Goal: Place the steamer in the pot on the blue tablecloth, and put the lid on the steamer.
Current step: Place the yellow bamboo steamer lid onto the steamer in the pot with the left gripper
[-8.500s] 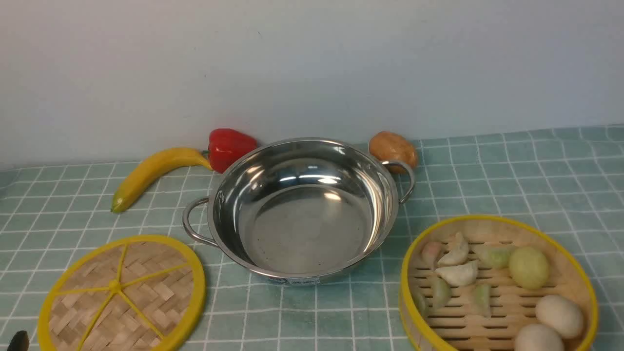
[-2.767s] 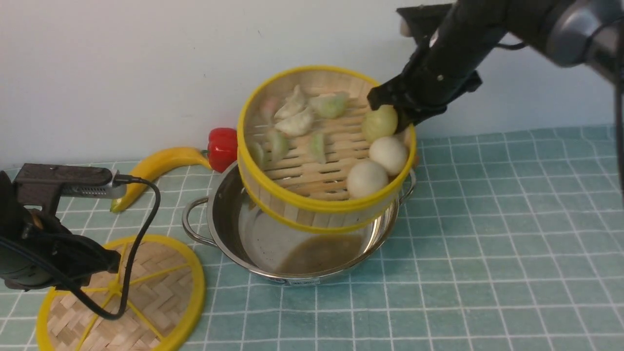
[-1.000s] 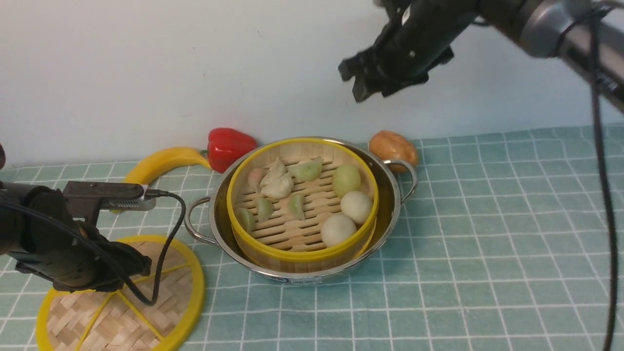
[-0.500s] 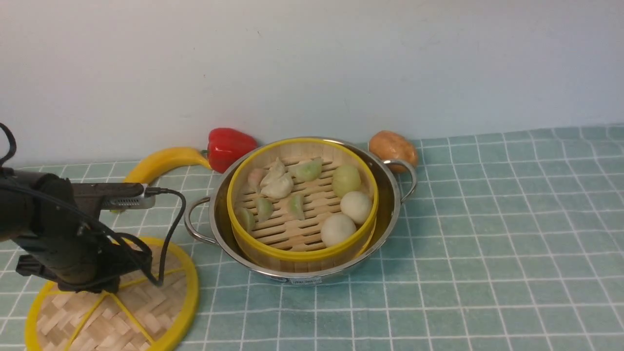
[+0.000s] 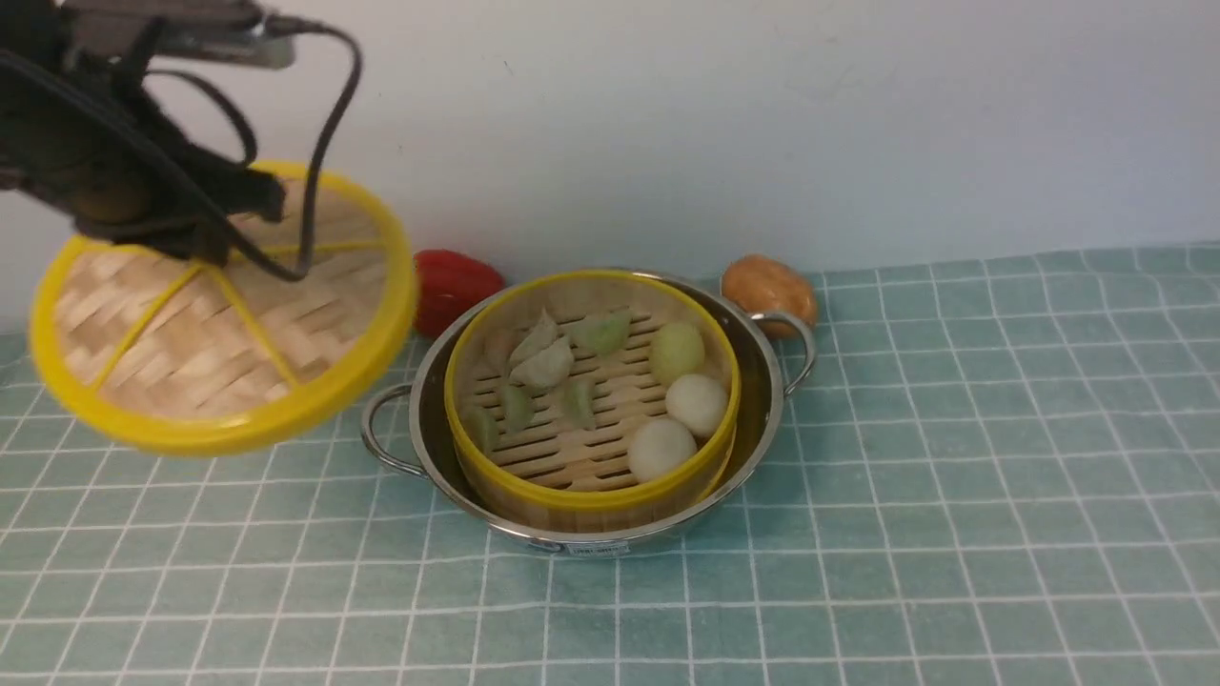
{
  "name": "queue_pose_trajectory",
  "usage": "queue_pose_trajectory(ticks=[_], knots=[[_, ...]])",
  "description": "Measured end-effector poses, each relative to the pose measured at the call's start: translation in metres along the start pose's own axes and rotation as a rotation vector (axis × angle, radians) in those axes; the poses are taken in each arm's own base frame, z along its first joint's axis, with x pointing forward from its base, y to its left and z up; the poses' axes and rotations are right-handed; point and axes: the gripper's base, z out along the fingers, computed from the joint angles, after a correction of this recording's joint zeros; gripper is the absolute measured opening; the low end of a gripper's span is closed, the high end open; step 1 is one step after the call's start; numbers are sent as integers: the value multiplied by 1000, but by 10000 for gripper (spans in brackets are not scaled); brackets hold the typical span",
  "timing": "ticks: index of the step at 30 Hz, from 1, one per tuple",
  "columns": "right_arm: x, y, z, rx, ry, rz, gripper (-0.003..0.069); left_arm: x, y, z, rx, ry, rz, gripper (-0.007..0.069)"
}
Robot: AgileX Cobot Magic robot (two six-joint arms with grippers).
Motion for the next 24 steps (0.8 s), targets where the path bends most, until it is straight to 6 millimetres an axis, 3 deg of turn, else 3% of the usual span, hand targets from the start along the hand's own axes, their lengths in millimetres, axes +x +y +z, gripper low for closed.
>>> queue_pose_trajectory(ticks=[4,5,6,11,16,24], knots=[[30,-3,-6,7,59,17,365,-18,-59,21,77,-13,135,117],[35,-3,-7,7,68,22,365,-19,-66,25,81,-12,148,117],[45,-4,-10,10,86,33,365,-23,-90,42,86,-8,198,117],[72,-8,-23,14,111,75,365,-24,-146,85,57,18,311,117],[76,-13,-39,12,74,103,365,-19,-172,112,53,20,361,117],[78,-12,-46,-15,58,124,365,-19,-174,128,18,23,358,117]])
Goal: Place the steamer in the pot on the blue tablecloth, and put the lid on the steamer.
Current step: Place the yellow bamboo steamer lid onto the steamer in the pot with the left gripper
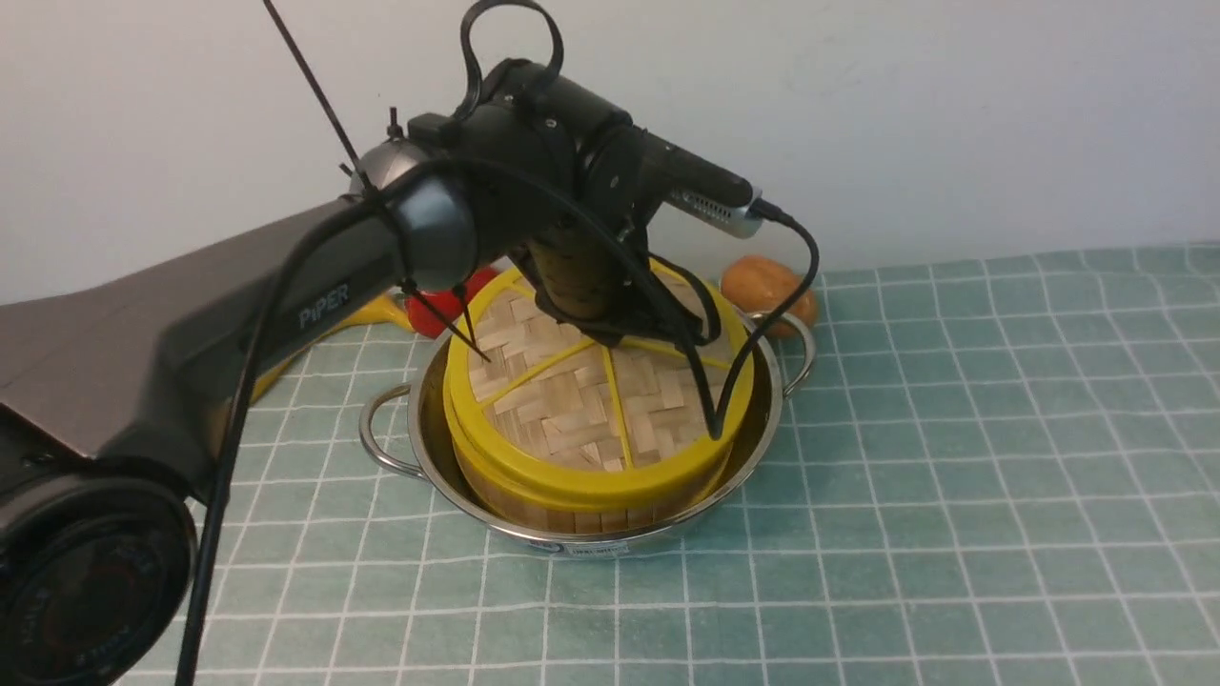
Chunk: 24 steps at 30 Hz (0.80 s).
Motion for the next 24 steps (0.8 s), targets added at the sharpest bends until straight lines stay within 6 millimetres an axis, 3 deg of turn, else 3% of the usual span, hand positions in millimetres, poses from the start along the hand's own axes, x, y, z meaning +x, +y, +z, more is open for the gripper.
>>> queue_pose_trajectory(ticks=[24], knots=[[0,1,0,-11,3,5,365,1,-1,7,-12,25,-18,117]])
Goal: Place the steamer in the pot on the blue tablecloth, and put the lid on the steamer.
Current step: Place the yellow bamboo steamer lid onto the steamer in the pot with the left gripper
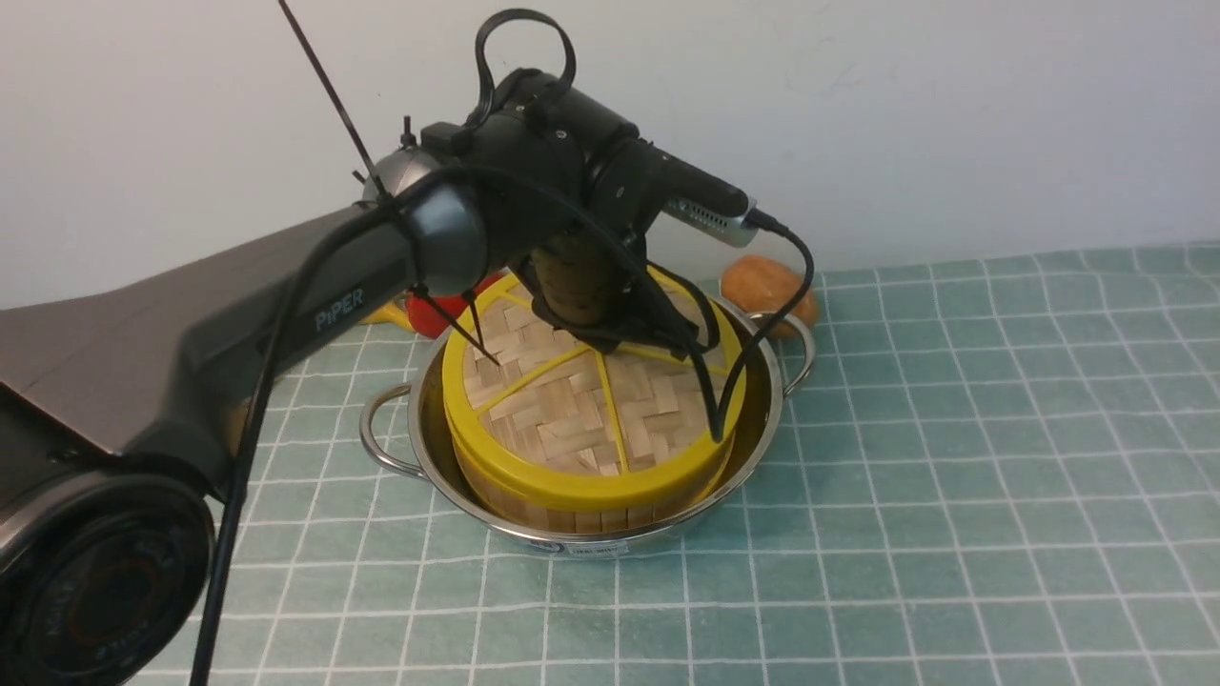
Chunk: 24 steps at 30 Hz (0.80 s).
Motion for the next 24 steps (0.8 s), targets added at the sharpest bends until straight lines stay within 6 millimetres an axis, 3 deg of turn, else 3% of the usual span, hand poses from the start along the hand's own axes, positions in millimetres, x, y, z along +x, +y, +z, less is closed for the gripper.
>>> queue_pose_trajectory(ticks=[24], knots=[[0,0,0,0,0,0,365,0,2,1,-35,5,-51,117]])
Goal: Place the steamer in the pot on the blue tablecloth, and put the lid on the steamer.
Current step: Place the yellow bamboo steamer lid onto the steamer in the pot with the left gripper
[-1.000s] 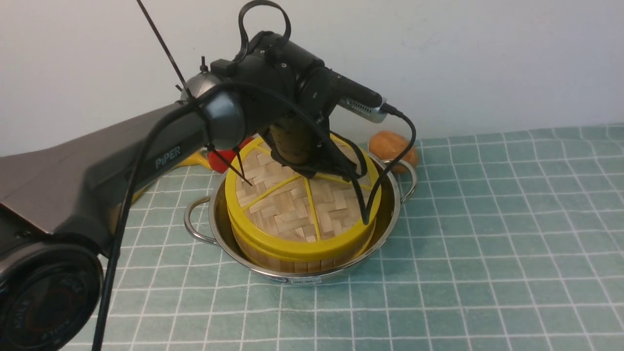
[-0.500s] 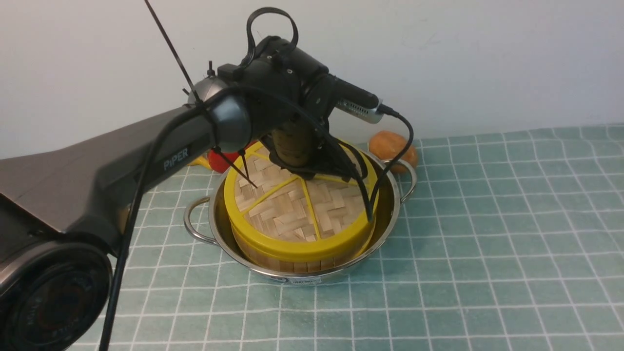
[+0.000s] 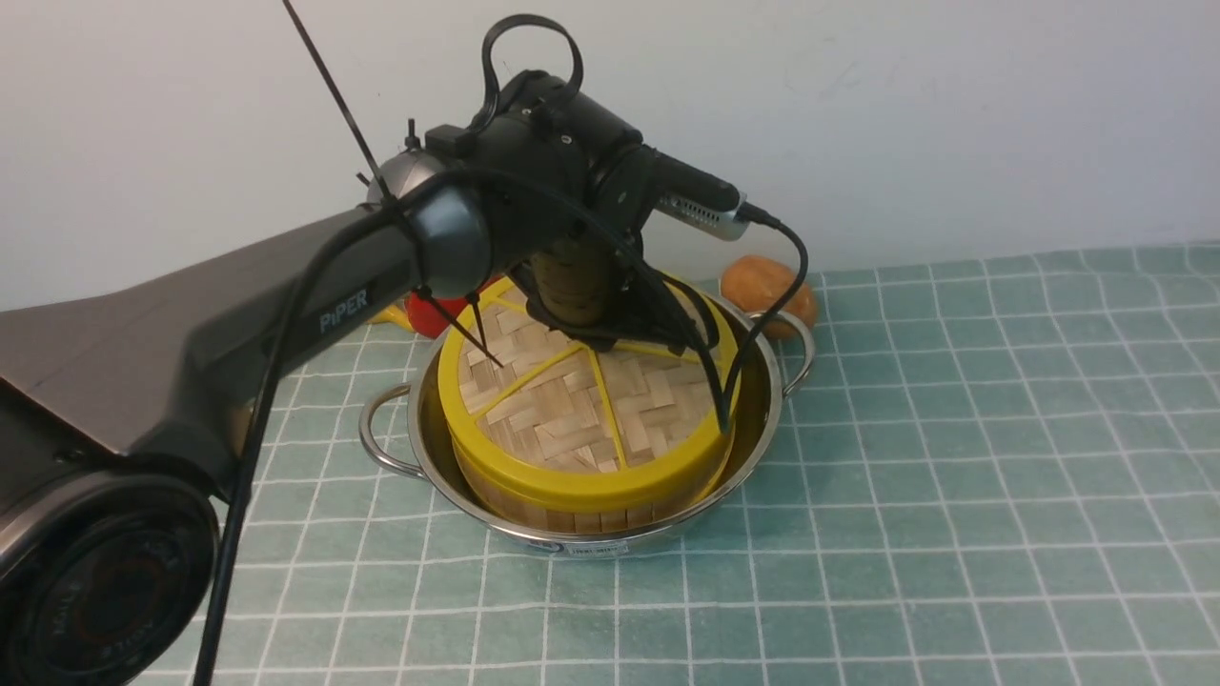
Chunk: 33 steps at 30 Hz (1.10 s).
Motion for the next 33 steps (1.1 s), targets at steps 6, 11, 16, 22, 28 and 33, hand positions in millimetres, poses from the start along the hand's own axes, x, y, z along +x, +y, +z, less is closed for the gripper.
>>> queue_pose_trajectory(ticks=[6,11,16,22,28,33], knots=[[0,0,0,0,0,0,365,0,0,0,1,0,0,117],[0,0,0,0,0,0,365,0,0,0,-1,0,1,166],[0,0,0,-1,0,0,365,-1,4,0,-42,-9,28,389],[0,0,0,-1,0,0,365,-7,19,-31,-113,-87,30,577],[0,-3,-4,21,-17,-8,339,-6,57,-150,-167,-368,-75,495],[12,-17,-37,57,-116,-13,223,21,84,-239,-178,-532,-155,172]])
